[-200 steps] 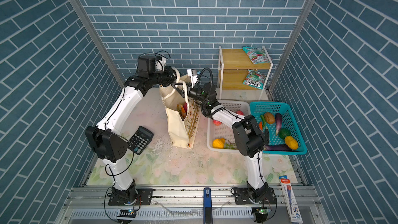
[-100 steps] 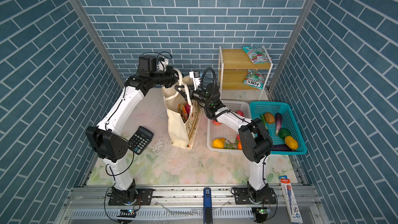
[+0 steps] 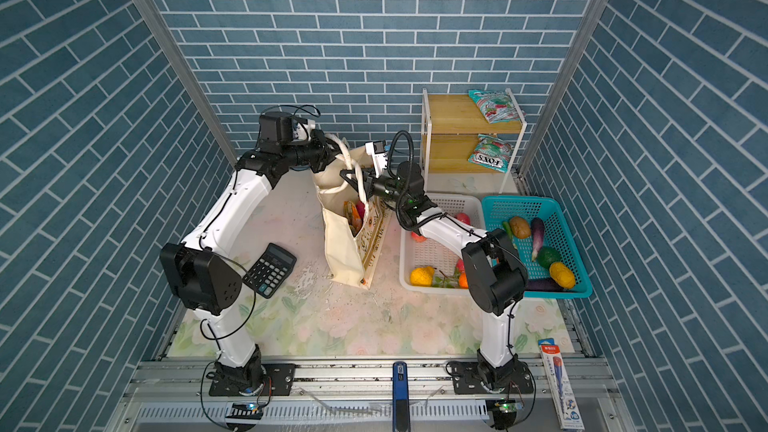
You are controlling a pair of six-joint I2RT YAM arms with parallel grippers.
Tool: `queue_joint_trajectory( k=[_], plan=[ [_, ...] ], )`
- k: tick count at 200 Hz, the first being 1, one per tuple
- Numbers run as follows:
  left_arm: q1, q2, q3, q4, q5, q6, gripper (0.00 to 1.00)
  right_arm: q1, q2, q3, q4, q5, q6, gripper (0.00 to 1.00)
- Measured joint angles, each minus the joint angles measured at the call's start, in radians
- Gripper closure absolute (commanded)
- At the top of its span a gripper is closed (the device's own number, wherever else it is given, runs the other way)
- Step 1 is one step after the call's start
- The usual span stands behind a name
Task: Place the food into the grocery bag and tie it
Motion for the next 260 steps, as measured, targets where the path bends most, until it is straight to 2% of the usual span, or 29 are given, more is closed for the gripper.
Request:
queue_joint_trajectory(
  k=[52,159,260],
  plan=[
    [0.005,-0.055,-0.031,-0.09,0.001,0.096,1.0,0.0,-0.011,0.001,-0.042,0.018,-0.039,1.0],
    [0.053,-0.143,-0.105,-0.209,0.003,0.175,1.0,-0.006,-0.08,0.02,-0.293,0.087,-0.264,1.0],
    [0.114,-0.157,-0.105,-0.371,-0.035,0.268,1.0,-0.03,-0.141,-0.002,-0.36,0.179,-0.313,1.0]
  ],
)
